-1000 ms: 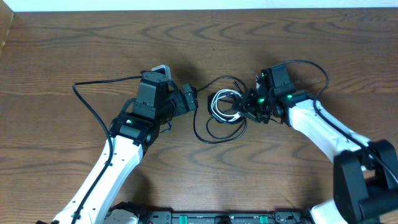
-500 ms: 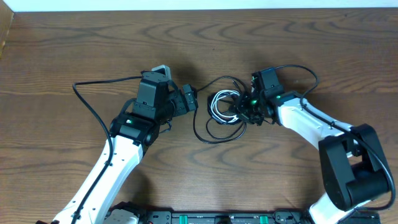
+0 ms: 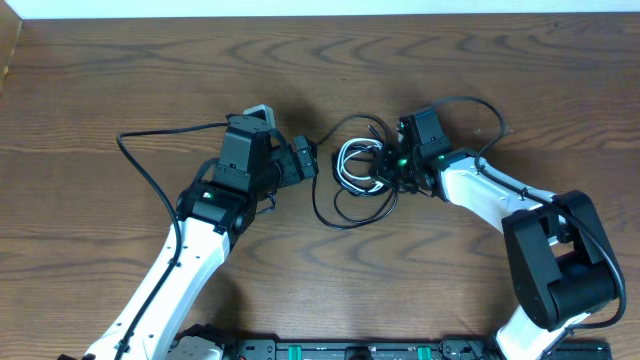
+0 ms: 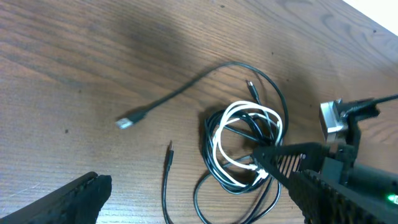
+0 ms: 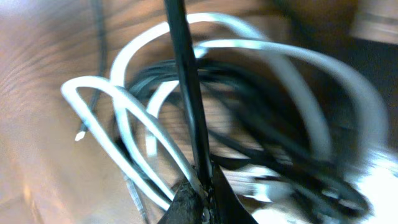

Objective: Untangle cables

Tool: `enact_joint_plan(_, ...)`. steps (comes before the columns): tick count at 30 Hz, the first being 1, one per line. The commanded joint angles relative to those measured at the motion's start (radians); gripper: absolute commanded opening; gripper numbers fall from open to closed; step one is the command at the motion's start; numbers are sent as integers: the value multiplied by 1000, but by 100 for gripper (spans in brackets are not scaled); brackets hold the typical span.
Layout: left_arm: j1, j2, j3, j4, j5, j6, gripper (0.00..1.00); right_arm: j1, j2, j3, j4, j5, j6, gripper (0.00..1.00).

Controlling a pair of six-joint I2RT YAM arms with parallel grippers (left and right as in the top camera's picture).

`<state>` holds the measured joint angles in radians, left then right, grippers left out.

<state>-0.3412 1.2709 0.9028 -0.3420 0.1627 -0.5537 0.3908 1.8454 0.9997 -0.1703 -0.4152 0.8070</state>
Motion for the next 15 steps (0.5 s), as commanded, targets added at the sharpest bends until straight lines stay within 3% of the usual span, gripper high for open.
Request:
enact_joint_plan(1, 4, -4, -4, -13, 9, -5, 98, -16, -32, 4, 50, -180, -159, 1)
enact_joint_plan(8, 4, -4, -4, -23, 10, -5, 98, -31, -260, 4, 31, -222, -299, 1)
enact_joint_plan(15, 4, -4, -4, -23, 10, -5, 98, -31, -533, 4, -31, -161, -327, 1)
